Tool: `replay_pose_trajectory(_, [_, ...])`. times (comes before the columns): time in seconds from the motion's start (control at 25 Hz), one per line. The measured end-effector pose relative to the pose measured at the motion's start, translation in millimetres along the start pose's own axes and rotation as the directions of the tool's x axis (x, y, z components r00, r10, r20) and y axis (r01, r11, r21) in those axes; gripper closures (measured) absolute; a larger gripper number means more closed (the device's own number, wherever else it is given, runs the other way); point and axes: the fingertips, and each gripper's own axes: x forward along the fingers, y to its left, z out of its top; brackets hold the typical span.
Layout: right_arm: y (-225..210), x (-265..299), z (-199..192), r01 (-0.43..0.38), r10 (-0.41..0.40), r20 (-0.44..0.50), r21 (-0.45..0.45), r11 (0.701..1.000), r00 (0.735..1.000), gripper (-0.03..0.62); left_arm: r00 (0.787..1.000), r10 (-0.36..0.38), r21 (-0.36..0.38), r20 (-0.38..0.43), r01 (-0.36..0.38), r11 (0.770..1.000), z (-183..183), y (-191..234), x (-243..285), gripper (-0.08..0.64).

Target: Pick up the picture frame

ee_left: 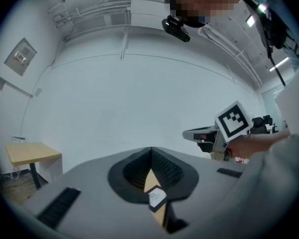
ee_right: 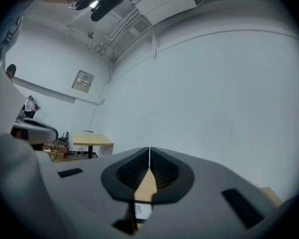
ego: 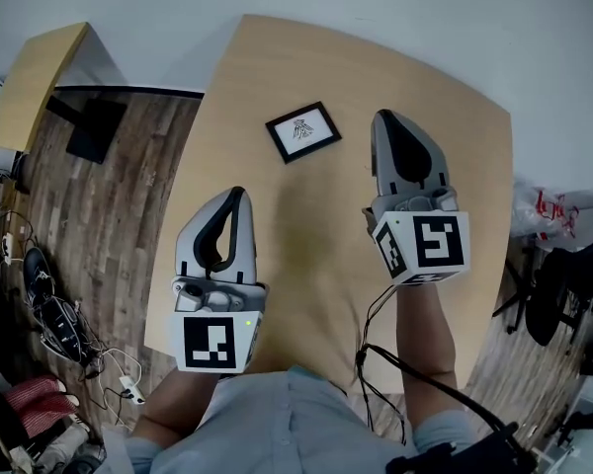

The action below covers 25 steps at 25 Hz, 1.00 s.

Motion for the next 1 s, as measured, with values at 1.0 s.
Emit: replay_pose_trajectory(1.0, [-7, 88, -217, -0.081, 0.097, -0.390, 0.056, 0.995, 0.916, 0.552, 0.977, -0.056, -0.053, -0.208, 0.045, 0.998, -92, 6, 39, 0.560])
